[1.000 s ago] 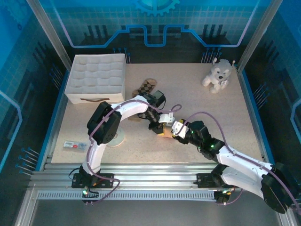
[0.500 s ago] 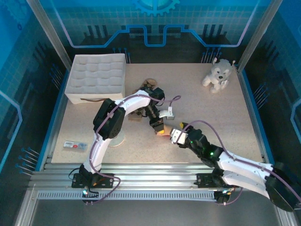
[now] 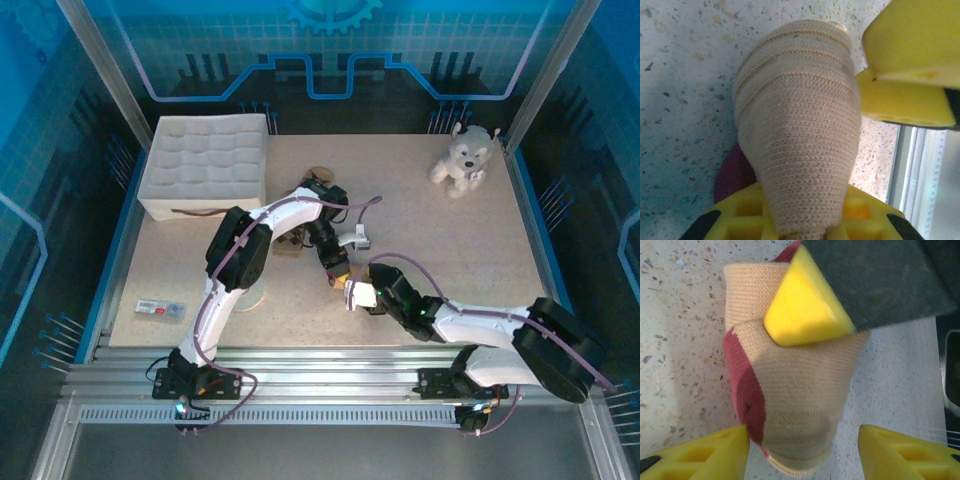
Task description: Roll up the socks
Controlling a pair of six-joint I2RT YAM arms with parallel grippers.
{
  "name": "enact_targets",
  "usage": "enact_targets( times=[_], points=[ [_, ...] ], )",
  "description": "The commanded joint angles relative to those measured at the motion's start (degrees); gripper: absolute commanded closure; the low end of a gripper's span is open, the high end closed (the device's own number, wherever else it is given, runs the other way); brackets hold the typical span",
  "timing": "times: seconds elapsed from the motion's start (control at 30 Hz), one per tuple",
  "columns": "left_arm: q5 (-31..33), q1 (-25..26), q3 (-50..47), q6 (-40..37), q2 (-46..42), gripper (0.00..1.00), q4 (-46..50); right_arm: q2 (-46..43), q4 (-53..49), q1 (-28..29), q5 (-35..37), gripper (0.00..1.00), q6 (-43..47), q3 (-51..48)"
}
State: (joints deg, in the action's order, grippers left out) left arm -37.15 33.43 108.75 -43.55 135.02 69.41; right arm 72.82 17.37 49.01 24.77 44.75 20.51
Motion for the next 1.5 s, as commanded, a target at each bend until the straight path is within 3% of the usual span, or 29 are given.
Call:
enact_targets(
  times=[0.0, 0.63, 0.87, 1.2, 1.47],
  points=[
    [-2.8, -0.8, 2.6, 1.7, 2.4, 1.0, 3.6, 3.3, 4.4, 0.6, -1.2, 0.41, 2.3, 1.9],
    [-15.7, -3.4, 8.5, 1.4, 5.9, 1.0, 12.3, 18.2, 24.9, 0.1, 0.8, 0.4, 7.7, 3.3],
    [-17.0, -4.5, 8.2, 1.5, 5.6, 1.0, 13.3, 22.6, 32.8, 0.0, 2.5, 0.39, 9.7, 3.9],
    [-20.9, -5.6, 7.9, 0.9, 4.7, 1.0, 15.6, 23.3, 34.8, 0.2, -0.3, 0.37, 6.4, 4.1],
    [-26.3, -6.3, 8.3, -1.2, 3.8, 1.0, 19.3, 24.1, 40.2, 0.3, 1.4, 0.37, 5.5, 3.6]
  ],
)
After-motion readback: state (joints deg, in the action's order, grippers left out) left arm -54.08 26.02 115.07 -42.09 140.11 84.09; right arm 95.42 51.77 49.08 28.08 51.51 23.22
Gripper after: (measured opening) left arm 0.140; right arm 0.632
